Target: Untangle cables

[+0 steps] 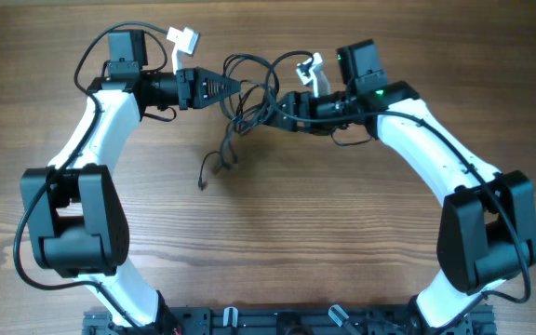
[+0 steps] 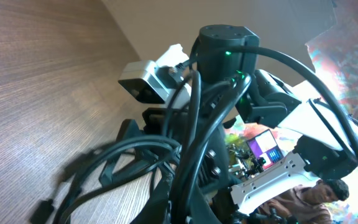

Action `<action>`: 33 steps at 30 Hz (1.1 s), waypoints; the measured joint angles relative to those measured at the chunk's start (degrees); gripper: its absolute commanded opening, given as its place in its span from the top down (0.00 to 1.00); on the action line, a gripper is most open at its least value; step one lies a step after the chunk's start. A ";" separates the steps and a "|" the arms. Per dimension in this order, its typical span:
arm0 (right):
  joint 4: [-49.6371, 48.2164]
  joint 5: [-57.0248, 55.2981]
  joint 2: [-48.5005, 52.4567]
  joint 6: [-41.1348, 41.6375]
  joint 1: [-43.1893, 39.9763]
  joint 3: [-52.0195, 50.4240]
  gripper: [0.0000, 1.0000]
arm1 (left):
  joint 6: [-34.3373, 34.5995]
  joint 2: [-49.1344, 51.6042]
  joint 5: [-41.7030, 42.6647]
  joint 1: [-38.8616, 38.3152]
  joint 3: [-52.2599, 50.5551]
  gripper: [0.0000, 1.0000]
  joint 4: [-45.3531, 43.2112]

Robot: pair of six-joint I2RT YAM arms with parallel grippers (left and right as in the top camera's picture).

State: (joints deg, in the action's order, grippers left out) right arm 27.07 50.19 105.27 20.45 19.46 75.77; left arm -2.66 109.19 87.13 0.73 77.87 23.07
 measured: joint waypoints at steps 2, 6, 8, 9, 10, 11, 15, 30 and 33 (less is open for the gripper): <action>-1.62 1.92 0.00 0.00 0.50 -0.07 0.16 | 0.00 0.00 -0.02 0.04 0.00 0.96 0.00; -4.26 5.90 0.02 -0.20 0.48 -0.11 0.16 | 0.00 0.00 -0.24 0.04 0.00 0.96 -0.02; -5.31 6.78 0.02 -0.17 0.48 -0.11 0.16 | 0.02 0.00 -0.24 0.04 0.00 0.96 -0.02; -5.99 7.08 0.02 0.13 0.48 -0.15 0.16 | 0.00 0.00 -0.24 0.04 0.00 0.96 -0.02; -6.75 7.37 0.02 0.52 0.48 -0.20 0.16 | 0.00 0.00 -0.28 0.04 0.00 0.96 -0.02; -7.69 7.52 0.02 1.01 0.48 -0.26 0.16 | 0.02 0.00 -0.42 0.04 0.00 0.96 -0.02; -12.66 8.11 0.07 4.00 0.48 -0.35 0.16 | 0.02 0.00 -1.18 0.04 0.00 0.96 0.00; -12.20 6.62 0.17 8.00 0.48 -0.39 0.15 | 1.75 0.00 -6.05 0.02 0.00 0.96 0.11; -16.52 6.32 0.28 10.51 0.55 -0.48 0.16 | 2.58 0.00 -6.99 -0.26 0.00 0.96 0.44</action>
State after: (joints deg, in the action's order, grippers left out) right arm 10.55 56.51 105.56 30.96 20.01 75.29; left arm -0.08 109.19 80.14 0.47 77.87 23.51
